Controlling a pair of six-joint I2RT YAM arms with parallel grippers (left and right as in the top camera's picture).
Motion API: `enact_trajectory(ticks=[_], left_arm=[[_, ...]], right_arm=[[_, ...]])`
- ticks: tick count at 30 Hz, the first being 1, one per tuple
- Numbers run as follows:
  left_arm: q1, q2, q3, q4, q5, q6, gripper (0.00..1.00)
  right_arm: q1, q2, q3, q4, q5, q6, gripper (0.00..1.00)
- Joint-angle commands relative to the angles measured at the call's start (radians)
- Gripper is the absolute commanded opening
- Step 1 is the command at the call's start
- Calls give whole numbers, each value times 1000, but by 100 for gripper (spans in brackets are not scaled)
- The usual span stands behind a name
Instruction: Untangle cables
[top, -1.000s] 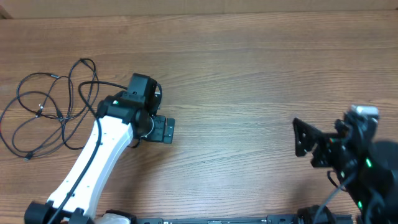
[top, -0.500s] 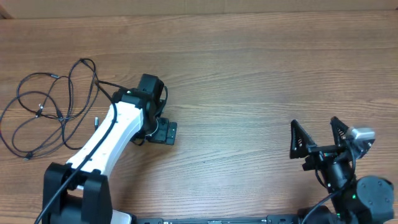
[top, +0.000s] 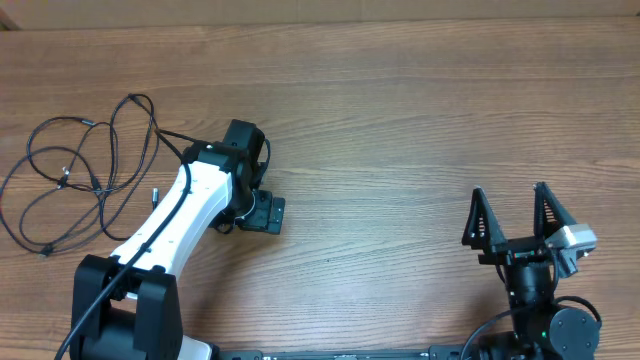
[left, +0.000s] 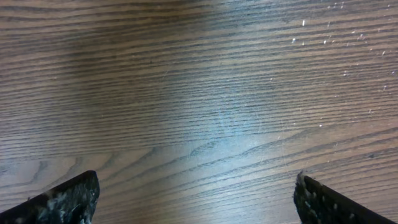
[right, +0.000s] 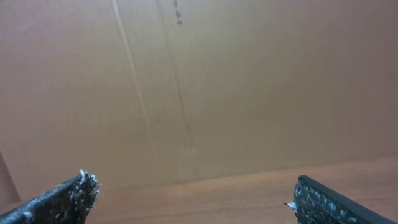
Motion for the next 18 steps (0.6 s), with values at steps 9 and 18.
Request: enact_trajectory(ticks=[9, 18], left_arm=[[-5, 10, 0, 1, -7, -1, 100], [-5, 10, 0, 1, -6, -1, 100]], right_arm=[[1, -52, -193, 225, 64, -9, 100], [0, -52, -231, 95, 70, -58, 100]])
